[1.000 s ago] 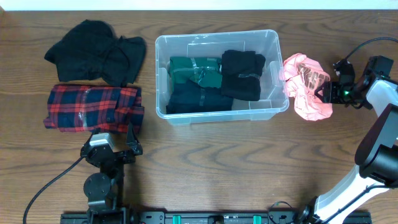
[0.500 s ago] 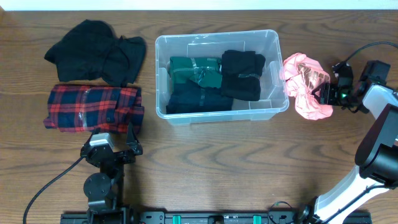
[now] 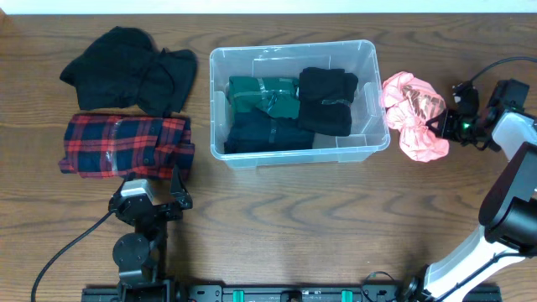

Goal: Pack container
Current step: 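Lift the pink shirt and carry it left over the bin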

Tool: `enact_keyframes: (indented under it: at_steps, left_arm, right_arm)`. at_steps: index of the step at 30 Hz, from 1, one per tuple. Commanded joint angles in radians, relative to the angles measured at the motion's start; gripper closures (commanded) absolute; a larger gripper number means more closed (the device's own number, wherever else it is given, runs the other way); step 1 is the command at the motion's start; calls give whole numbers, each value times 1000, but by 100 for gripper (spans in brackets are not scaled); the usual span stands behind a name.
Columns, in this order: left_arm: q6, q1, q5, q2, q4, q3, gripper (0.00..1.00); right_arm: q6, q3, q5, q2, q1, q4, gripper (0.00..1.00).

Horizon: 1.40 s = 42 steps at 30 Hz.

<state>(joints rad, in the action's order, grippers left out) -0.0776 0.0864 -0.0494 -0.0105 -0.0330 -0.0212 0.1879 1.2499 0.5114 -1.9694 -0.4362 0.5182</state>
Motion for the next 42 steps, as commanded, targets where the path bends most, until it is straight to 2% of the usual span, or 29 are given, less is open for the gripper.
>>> enact_keyframes:
  at_steps: [1,8,16,18,23,27,33,42]
  left_arm:
    - [6,5,9,5,-35,17,2]
    - [6,5,9,5,-35,17,2]
    - [6,5,9,5,-35,17,2]
    - [6,5,9,5,-35,17,2]
    - [6,5,9,5,-35,17,2]
    - [6,5,9,5,-35,17,2]
    - [6,5,9,5,-35,17,2]
    - [6,5,9,5,-35,17,2]
  right_arm:
    - [-47,78,106,127,14,-3,99]
    - [-49,139,178,346,117,-16,99]
    - [142,139,178,489,364,-28,99]
    - [226,139,178,490,437,-19,99]
    - [649,139,144,473,608,135,99]
    - [812,139,35,446,691,222,99]
    - [892,139,-114,397,723,270,99]
    - [914,139,-156,325,714,307,99]
